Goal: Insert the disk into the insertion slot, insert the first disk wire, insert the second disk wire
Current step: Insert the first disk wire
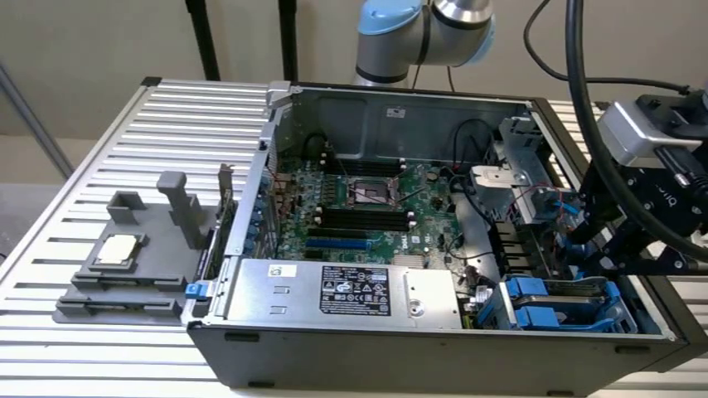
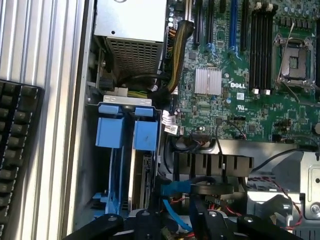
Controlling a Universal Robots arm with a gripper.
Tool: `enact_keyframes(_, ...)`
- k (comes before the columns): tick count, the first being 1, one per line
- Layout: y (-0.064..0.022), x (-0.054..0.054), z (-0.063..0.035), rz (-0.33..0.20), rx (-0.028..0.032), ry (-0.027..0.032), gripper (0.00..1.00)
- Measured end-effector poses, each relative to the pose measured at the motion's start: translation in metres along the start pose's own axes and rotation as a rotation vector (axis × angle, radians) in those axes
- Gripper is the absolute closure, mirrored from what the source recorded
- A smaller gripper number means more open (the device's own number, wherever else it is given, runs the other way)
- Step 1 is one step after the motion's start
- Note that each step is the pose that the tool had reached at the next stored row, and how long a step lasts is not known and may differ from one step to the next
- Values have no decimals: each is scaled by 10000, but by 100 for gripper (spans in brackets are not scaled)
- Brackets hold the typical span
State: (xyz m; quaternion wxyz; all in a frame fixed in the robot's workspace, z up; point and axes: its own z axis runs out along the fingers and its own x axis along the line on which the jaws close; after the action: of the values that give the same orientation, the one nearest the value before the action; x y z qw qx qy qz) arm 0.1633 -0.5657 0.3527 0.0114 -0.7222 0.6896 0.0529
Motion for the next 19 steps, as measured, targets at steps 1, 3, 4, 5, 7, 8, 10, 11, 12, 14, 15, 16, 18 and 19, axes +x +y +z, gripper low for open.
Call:
enact_keyframes(1,15,-1,7,-45,-4,4,61)
enact_keyframes(3,57,-2,13,-127,-11,8,61)
enact_keyframes(4,79,-3,15,-159,-13,10,61)
enact_keyframes(5,101,-1,16,-189,-12,12,61)
enact_keyframes(7,139,14,16,-233,-3,15,61)
enact_keyframes(8,152,28,13,-239,2,16,61)
enact_keyframes(10,163,73,4,-243,4,16,61)
enact_keyframes(11,164,102,-4,-244,4,14,61)
enact_keyframes(12,167,138,-16,-243,1,16,61)
enact_keyframes(14,169,215,-42,-240,-39,13,61)
enact_keyframes(15,167,245,-52,-236,-70,12,61)
enact_keyframes(16,162,273,-59,-231,-108,9,61)
enact_keyframes(18,138,314,-68,-225,-189,3,61)
enact_keyframes(19,117,328,-72,-222,-229,1,61)
